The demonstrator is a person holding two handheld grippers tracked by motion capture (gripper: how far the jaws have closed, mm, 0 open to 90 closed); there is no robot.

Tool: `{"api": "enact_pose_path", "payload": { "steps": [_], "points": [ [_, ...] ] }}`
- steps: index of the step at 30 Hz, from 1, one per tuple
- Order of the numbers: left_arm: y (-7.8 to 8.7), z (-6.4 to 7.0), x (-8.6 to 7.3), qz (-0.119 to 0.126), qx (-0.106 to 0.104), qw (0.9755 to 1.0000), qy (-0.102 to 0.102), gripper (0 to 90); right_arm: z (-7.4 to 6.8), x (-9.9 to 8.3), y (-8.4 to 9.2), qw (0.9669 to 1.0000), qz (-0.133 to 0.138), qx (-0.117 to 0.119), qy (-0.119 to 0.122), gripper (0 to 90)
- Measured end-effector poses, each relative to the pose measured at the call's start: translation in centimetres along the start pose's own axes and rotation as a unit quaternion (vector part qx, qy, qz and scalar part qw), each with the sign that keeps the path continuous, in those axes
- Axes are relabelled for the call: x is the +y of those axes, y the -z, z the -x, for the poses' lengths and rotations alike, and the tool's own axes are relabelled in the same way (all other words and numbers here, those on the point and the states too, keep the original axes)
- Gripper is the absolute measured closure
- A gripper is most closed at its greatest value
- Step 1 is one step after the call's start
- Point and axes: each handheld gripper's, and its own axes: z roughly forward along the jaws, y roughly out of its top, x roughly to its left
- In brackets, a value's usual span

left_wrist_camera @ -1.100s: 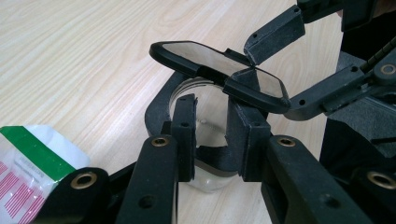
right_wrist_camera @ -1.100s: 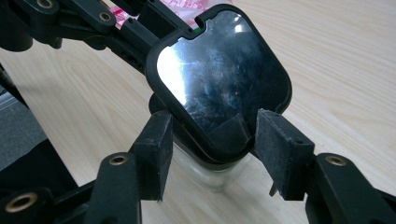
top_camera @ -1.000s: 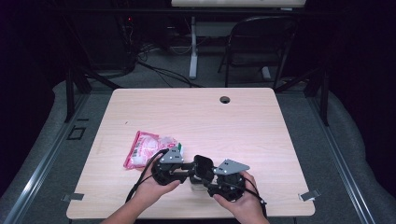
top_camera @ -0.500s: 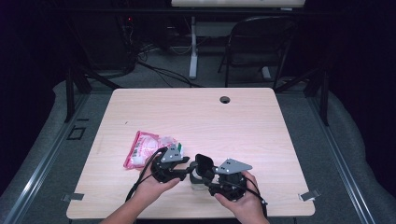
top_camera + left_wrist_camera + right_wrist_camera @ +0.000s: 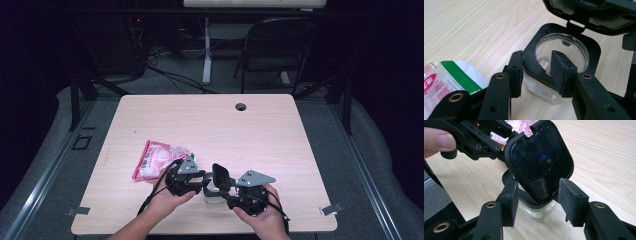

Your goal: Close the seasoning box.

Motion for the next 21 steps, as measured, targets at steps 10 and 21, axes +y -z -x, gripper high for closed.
{"api": "enact_pose_path", "payload": {
  "steps": [10, 21],
  "points": [
    [0.0, -0.1, 0.0, 0.0, -0.001, 1.0, 0.007, 64.7, 0.9, -0.3, 1.0, 1.0, 0.001, -0.003, -0.008, 53.8],
    [0.0, -0.1, 0.0, 0.001, -0.002, 1.0, 0.009, 64.8, 2.5, -1.0, 2.1, 0.9996, -0.003, 0.001, -0.028, 54.2]
  ]
}}
